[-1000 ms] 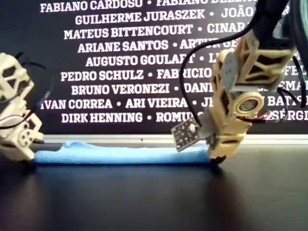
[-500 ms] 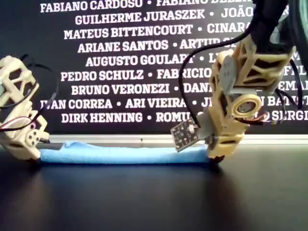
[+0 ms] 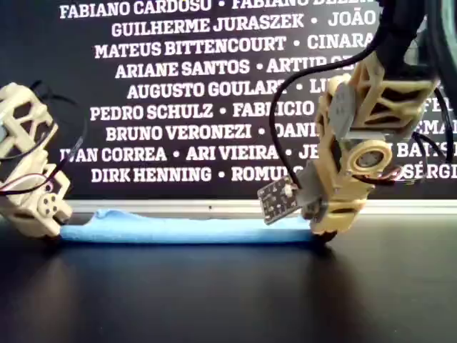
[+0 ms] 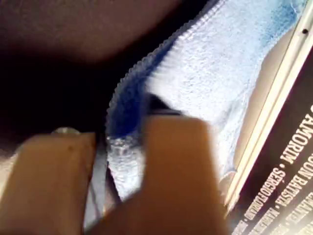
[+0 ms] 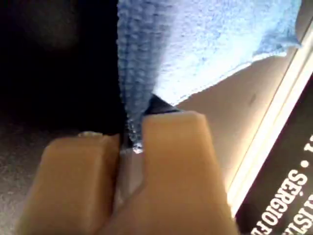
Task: Fold a cloth
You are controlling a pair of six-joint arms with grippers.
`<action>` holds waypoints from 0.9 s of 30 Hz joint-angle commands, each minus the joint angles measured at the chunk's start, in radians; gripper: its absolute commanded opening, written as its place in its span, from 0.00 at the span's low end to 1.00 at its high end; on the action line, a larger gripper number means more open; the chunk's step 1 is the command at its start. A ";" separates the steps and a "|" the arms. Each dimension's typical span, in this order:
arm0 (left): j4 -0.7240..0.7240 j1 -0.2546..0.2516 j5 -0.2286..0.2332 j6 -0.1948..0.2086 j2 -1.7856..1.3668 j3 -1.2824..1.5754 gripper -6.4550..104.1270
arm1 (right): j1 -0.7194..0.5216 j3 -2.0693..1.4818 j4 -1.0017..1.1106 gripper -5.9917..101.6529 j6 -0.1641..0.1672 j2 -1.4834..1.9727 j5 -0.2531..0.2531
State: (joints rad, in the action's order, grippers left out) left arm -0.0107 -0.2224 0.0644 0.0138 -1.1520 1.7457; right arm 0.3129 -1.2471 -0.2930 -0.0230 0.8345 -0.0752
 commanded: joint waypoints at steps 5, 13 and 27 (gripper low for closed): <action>-0.015 -0.012 -0.009 0.000 -0.025 -0.046 0.04 | 0.006 0.104 0.031 0.04 -0.003 0.031 0.006; -0.014 -0.018 -0.009 -0.003 -0.035 -0.032 0.05 | -0.003 0.052 0.031 0.04 -0.005 0.084 -0.011; 0.006 -0.021 0.008 -0.005 -0.186 0.069 0.05 | 0.002 -0.284 0.031 0.04 -0.005 0.390 -0.011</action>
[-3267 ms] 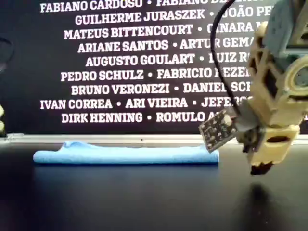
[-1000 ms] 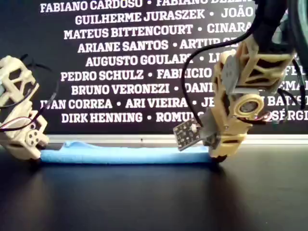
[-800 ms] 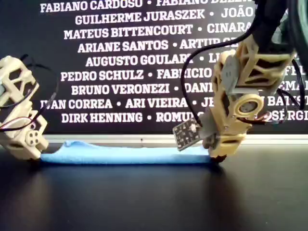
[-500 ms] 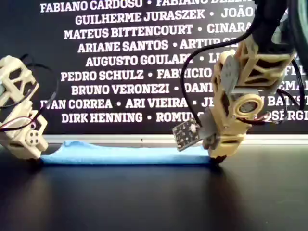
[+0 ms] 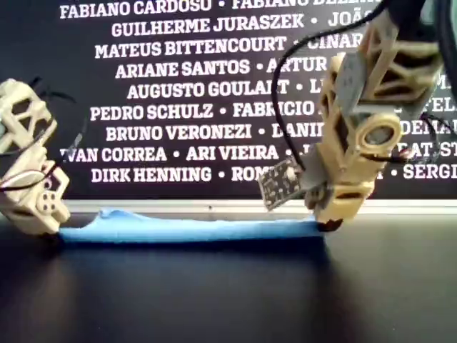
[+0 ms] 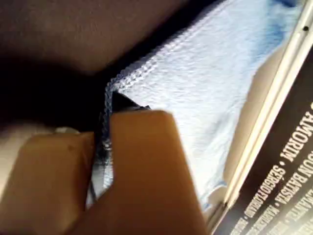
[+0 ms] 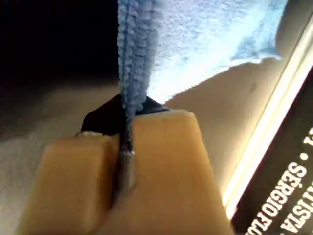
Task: Fold a cloth
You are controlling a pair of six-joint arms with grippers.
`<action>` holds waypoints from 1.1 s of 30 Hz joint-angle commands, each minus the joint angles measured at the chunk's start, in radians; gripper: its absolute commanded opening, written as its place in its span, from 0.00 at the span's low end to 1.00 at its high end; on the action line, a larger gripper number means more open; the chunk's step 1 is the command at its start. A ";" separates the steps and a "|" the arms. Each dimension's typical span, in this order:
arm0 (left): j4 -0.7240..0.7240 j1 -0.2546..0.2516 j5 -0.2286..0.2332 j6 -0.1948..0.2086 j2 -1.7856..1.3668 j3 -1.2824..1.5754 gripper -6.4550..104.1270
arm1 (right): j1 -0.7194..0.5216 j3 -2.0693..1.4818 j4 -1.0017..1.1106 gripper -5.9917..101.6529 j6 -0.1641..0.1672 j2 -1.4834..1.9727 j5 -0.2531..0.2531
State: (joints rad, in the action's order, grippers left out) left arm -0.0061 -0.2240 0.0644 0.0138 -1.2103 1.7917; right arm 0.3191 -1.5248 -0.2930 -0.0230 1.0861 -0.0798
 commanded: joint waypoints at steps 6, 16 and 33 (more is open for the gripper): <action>0.002 -0.020 -0.009 -0.005 -0.307 0.198 0.05 | 0.000 -0.098 0.031 0.04 -0.005 0.218 -0.003; 0.002 -0.020 -0.011 -0.005 -0.511 0.390 0.05 | 0.002 -0.330 0.031 0.04 -0.005 0.430 -0.006; 0.002 -0.149 -0.011 -0.003 -0.551 0.589 0.05 | 0.005 -0.617 0.031 0.04 -0.003 0.595 0.009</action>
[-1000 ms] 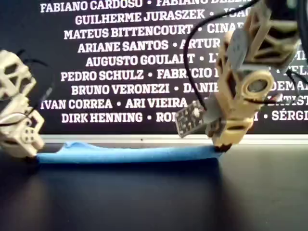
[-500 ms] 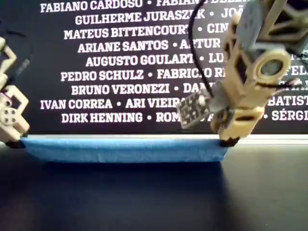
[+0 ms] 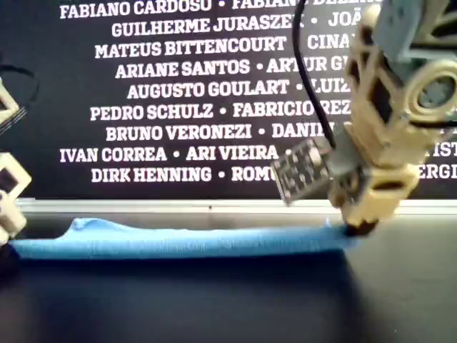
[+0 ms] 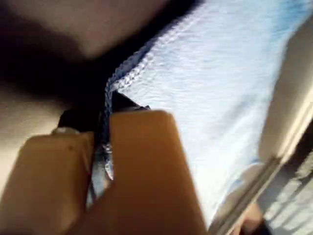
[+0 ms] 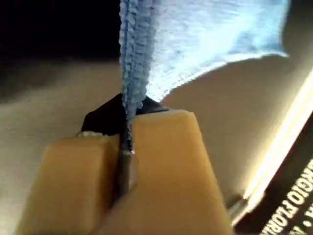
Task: Fold a cloth
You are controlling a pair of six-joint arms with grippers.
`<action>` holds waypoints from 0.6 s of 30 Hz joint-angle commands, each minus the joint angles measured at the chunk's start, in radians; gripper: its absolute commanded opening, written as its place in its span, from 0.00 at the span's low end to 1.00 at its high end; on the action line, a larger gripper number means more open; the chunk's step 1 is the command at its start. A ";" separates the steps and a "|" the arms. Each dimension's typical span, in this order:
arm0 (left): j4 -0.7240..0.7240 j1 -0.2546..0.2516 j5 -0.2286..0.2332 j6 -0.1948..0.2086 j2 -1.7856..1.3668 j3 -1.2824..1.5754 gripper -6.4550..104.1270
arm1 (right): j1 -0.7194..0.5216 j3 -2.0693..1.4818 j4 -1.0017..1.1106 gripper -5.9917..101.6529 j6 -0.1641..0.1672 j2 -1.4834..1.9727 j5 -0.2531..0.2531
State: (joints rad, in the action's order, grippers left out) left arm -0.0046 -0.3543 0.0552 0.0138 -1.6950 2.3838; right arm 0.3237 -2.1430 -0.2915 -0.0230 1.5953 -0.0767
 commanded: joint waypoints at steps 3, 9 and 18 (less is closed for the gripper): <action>0.000 -0.018 -0.002 -0.003 -0.066 0.018 0.05 | 0.000 -0.032 0.029 0.04 -0.005 0.087 0.008; 0.000 -0.018 0.000 -0.003 -0.064 0.037 0.05 | 0.002 -0.066 0.029 0.04 -0.005 0.087 0.008; 0.000 -0.018 0.002 -0.003 -0.064 0.034 0.12 | 0.002 -0.052 0.029 0.14 0.009 0.087 0.006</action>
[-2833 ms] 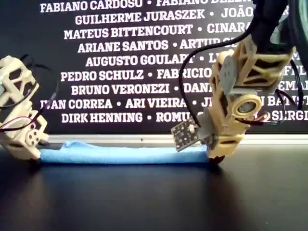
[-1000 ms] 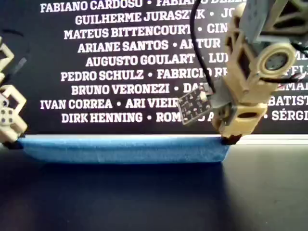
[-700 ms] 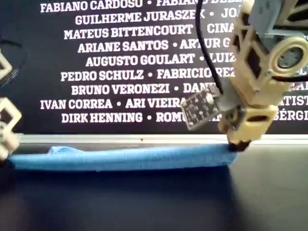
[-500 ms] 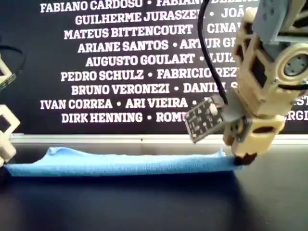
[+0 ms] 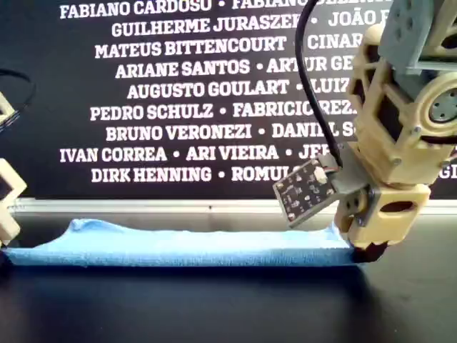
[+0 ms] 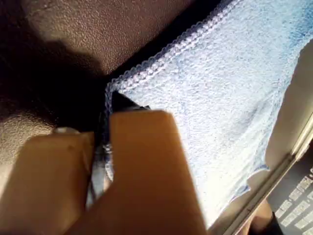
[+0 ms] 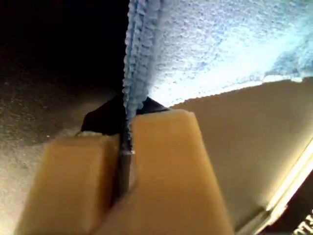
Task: Fold a cloth
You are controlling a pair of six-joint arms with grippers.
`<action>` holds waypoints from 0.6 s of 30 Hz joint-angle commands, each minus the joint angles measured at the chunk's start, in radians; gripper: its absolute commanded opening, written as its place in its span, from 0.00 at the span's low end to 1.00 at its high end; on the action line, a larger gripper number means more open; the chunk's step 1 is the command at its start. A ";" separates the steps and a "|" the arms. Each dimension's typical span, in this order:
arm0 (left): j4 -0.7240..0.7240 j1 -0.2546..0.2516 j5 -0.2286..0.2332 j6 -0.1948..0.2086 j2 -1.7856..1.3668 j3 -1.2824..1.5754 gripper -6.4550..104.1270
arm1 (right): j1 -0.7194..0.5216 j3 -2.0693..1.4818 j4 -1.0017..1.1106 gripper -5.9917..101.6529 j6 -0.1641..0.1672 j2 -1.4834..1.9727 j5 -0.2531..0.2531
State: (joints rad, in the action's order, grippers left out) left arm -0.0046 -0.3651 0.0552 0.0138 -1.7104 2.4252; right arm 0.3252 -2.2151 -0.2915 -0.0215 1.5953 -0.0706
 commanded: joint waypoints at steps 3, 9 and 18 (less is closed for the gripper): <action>0.000 -0.008 0.017 -0.003 -0.049 -0.006 0.27 | 0.000 0.021 0.029 0.27 0.008 0.087 -0.014; 0.000 0.000 0.017 -0.005 -0.104 -0.005 0.41 | -0.006 0.005 0.028 0.49 0.009 0.143 -0.017; 0.000 -0.006 0.018 -0.005 -0.541 0.238 0.41 | -0.009 -0.138 0.023 0.50 0.011 0.417 -0.017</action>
State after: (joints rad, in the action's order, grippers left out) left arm -0.0046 -0.3651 0.0690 0.0138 -2.0601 2.5924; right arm 0.3083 -2.3255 -0.2915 -0.0123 1.8761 -0.0874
